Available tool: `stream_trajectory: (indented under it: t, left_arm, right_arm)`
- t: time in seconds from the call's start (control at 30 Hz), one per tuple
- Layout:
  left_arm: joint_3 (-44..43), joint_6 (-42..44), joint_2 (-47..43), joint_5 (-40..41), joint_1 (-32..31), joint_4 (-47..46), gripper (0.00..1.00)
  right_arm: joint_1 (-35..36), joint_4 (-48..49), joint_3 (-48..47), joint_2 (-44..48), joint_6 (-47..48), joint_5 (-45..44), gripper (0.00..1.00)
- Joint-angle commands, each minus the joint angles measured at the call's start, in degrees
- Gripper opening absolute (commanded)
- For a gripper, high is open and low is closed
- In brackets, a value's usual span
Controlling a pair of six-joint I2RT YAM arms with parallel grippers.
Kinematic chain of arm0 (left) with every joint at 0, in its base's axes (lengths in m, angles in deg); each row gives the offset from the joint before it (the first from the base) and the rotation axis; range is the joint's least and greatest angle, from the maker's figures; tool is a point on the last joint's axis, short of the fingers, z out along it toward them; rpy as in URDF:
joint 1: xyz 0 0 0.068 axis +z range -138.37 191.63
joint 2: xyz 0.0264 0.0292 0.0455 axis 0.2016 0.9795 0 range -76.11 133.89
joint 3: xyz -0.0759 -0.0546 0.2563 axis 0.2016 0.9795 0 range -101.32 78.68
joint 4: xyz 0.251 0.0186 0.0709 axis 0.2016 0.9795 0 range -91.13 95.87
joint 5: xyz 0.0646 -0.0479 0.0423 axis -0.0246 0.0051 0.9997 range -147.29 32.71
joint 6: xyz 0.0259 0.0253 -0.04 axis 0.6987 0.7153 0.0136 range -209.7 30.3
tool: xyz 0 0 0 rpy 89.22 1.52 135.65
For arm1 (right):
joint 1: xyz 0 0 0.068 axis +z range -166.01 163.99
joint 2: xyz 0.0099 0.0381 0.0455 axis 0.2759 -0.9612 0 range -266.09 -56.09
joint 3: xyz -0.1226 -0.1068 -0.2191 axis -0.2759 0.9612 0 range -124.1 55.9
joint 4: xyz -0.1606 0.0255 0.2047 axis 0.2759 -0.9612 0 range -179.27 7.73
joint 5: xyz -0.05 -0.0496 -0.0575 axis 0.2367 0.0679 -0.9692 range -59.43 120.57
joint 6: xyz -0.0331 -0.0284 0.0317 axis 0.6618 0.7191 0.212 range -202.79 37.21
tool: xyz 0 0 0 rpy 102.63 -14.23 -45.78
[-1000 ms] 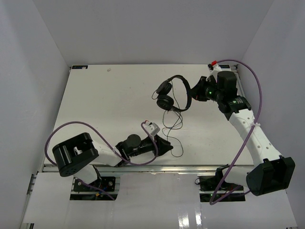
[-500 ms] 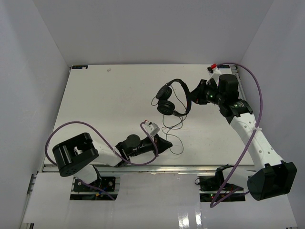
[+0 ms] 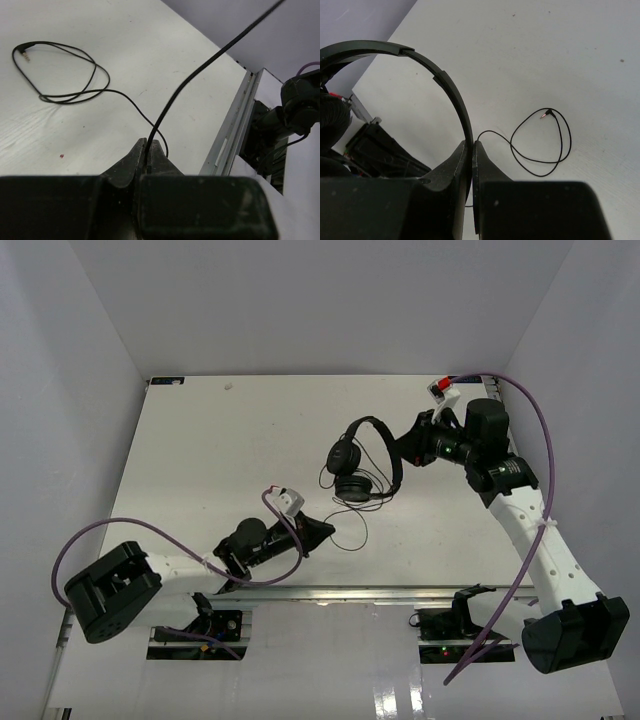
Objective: Wrap the headphones
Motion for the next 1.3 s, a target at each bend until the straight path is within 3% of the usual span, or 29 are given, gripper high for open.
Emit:
stream_trajectory:
  t: [0.0, 0.13, 0.33, 0.7, 0.87, 1.27]
  left_arm:
    - [0.64, 0.86, -6.14, -1.5, 4.97, 8.98, 0.0]
    - [-1.76, 2.88, -11.48, -3.05, 10.52, 17.96, 0.0]
    - [-11.74, 6.33, -11.66, -7.64, 17.3, 32.02, 0.0]
    - [-35.07, 9.46, -3.13, -14.98, 17.86, 57.68, 0.0]
    - [-40.4, 7.35, -0.52, -20.49, 17.86, 62.84, 0.0]
    - [-47.49, -3.6, 5.86, -37.07, 17.86, 64.43, 0.0]
  right_arm:
    - [-0.31, 1.37, -0.78, 1.99, 7.8, 9.71, 0.08]
    - [-0.31, -0.6, -0.32, 2.61, 12.52, 9.41, 0.08]
    - [-0.02, -3.56, 0.4, 3.2, 20.63, 6.79, 0.08]
    - [2.18, -5.05, 5.54, 3.88, 31.29, -5.36, 0.08]
    - [4.81, -3.35, 7.48, 3.72, 34.07, -12.43, 0.08]
    - [10.58, 6.55, 10.31, 2.76, 37.5, -32.69, 0.08]
